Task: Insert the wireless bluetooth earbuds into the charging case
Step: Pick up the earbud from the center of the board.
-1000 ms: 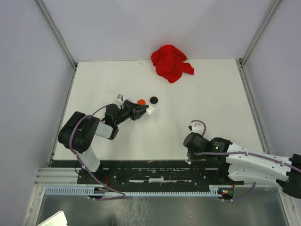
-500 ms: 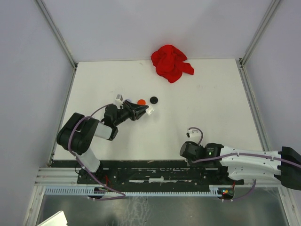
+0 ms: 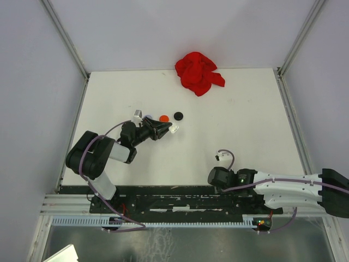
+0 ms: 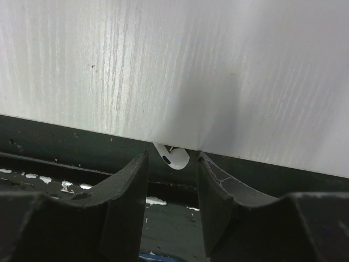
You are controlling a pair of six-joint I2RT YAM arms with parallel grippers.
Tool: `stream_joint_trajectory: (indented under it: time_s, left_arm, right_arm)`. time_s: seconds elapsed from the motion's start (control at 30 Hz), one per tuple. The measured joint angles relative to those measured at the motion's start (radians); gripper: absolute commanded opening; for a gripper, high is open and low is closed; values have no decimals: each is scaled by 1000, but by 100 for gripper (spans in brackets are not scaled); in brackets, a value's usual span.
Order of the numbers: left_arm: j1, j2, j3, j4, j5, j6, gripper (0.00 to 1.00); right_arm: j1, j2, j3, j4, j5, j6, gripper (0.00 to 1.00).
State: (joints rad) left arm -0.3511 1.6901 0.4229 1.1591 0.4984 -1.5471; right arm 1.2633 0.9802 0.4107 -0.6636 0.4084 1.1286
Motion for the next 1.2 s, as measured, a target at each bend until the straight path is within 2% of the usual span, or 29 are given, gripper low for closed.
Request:
stream_joint_trajectory:
  time_s: [0.73, 1.1, 1.2]
  left_arm:
    - [0, 0, -14, 18, 0, 0, 3]
    - [0, 2, -19, 26, 0, 0, 3]
    - [0, 2, -18, 26, 0, 0, 3]
  right_arm:
    - [38, 103, 0, 62, -14, 13, 47]
    - [45, 130, 6, 63, -6, 16, 37]
    - [46, 137, 10, 61, -4, 16, 31]
